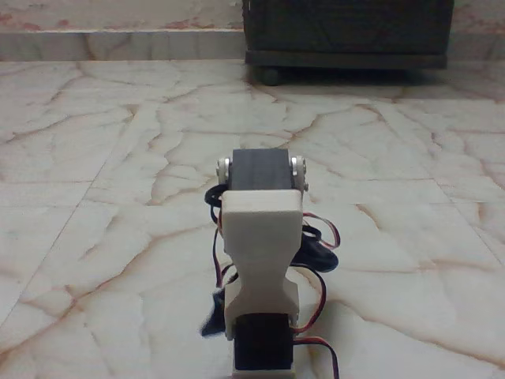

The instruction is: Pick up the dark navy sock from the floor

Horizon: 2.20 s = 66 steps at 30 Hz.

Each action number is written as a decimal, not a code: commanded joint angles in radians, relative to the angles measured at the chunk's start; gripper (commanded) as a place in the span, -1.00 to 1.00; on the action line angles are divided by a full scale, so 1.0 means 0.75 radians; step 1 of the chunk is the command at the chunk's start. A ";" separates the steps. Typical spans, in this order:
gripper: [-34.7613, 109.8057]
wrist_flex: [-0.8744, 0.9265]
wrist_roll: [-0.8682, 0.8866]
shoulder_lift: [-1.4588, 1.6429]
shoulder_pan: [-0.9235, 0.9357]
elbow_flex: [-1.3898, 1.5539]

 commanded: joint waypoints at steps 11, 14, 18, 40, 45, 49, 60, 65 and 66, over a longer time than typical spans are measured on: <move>-0.52 -0.419 -0.270 0.567 0.131 0.374; -0.52 -0.626 -0.360 0.567 0.178 0.419; -0.52 -0.759 -0.481 0.565 0.192 0.432; -0.52 -0.787 -0.575 0.571 0.221 0.432; -0.52 -0.792 -0.556 0.569 0.217 0.432; -0.52 -0.777 -0.558 0.569 0.217 0.432; -0.52 -0.769 -0.554 0.569 0.211 0.432; -0.52 -0.783 -0.552 0.569 0.213 0.432; -0.52 -0.783 -0.552 0.569 0.213 0.432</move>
